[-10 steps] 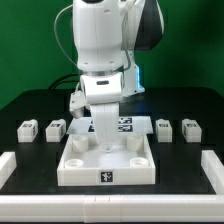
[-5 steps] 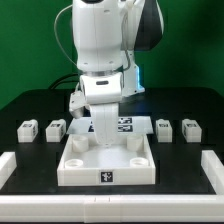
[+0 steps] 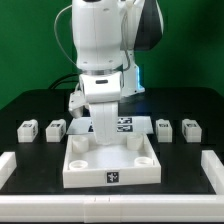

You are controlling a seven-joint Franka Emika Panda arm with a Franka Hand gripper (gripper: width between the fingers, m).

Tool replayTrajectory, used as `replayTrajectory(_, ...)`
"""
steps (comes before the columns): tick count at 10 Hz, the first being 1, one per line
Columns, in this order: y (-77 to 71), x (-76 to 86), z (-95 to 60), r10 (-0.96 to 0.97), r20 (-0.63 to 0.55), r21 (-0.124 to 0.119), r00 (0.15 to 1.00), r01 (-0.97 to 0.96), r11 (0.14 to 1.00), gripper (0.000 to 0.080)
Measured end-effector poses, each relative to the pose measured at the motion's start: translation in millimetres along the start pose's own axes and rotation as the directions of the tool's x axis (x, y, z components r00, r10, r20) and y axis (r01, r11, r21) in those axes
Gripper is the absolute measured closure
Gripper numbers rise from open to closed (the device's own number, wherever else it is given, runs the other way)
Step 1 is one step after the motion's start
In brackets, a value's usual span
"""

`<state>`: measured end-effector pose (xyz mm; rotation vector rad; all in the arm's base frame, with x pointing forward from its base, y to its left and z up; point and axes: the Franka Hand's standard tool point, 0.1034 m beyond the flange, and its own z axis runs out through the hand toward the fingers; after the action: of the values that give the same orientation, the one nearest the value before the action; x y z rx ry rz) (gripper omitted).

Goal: Assemble one leg

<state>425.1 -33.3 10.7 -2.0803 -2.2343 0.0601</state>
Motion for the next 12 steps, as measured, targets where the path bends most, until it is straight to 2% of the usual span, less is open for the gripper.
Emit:
replayTrajectory(2, 1.9, 1.8, -0.5, 0.015, 0.000, -0.002, 1.000, -0.015, 1.000, 0.0734)
replayTrajectory(3, 12.0, 11.4, -3.2, 0.049, -0.003, -0.013, 0.999, -0.049, 0.999, 0.0734)
replayTrajectory(5, 37.9, 41.6, -9.5, 0.084, -0.018, -0.017, 0.996, -0.084, 0.996, 0.0736)
replayTrajectory(7, 63.3, 61.5, -11.4, 0.084, -0.037, -0.034, 0.996, -0.085, 0.996, 0.0736)
replayTrajectory(8, 70.5, 70.4, -11.5, 0.085, -0.045, -0.040, 0.995, -0.087, 0.995, 0.0737)
replayTrajectory(12, 82.5, 92.1, -4.8, 0.090, -0.064, -0.040, 0.994, -0.092, 0.995, 0.0737)
